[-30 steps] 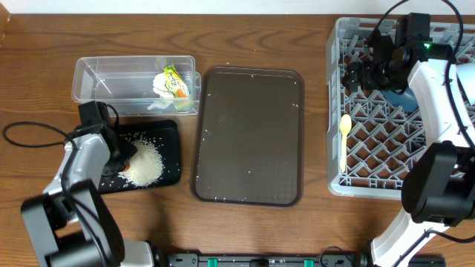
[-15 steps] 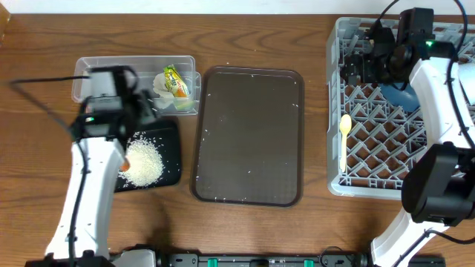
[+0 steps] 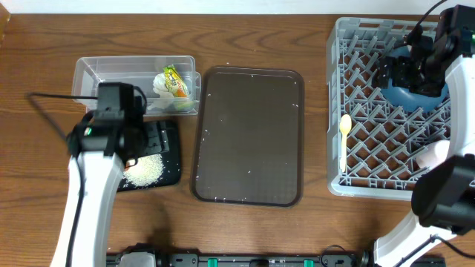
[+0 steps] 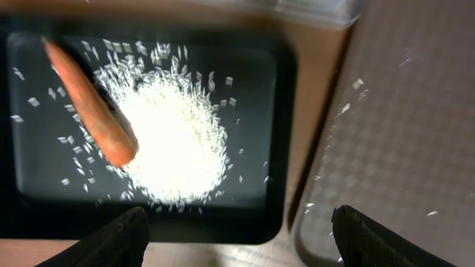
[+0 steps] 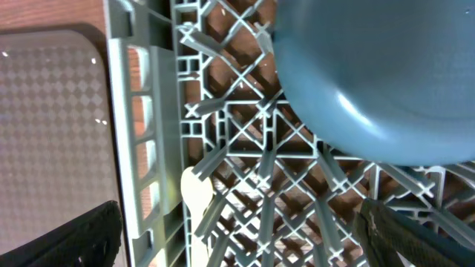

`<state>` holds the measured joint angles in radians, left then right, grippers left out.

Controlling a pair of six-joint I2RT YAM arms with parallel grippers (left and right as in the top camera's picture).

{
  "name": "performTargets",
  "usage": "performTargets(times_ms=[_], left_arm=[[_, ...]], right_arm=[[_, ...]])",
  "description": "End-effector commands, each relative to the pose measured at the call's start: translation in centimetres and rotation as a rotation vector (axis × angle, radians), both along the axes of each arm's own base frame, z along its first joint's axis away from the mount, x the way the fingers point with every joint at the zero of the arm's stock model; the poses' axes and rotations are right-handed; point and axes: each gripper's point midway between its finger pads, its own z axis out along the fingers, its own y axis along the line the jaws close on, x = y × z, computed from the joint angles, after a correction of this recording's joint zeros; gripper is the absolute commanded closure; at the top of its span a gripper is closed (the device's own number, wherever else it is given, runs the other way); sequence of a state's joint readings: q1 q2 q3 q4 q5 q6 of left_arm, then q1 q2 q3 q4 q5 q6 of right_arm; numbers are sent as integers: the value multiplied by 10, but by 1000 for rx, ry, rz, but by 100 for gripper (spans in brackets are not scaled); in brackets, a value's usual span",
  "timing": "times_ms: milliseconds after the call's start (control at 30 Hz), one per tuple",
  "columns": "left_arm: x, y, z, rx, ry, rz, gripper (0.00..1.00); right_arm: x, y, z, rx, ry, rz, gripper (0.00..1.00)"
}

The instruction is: Sort waste into correct bins and load items into the dishwasher rack

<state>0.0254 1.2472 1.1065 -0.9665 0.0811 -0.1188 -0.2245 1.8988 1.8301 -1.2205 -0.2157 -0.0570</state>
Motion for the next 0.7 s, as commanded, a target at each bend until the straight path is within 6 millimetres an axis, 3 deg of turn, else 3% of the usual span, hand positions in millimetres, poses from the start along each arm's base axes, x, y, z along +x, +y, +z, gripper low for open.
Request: performTargets(times_ms=[0, 233, 333, 367, 533, 667], left_arm=[[-7, -1, 30, 10, -142, -37, 19], [-33, -2, 58, 41, -393, -66, 19], [-47, -2, 60, 45, -471, -64, 18], [-50, -2, 60, 46, -487, -64, 7], [-53, -3, 64, 49, -535, -63, 7], [-56, -3, 59, 47, -509, -64, 7]], right_arm=[[-13, 2, 25, -10, -69, -21, 1], [-41, -1, 40, -98, -297, -74, 1], [-60, -1, 50, -159, -448, -99, 1], [-67, -1, 53, -175, -492, -105, 1], [-100, 4, 63, -214, -667, -118, 1], [-118, 8, 57, -216, -683, -119, 1]])
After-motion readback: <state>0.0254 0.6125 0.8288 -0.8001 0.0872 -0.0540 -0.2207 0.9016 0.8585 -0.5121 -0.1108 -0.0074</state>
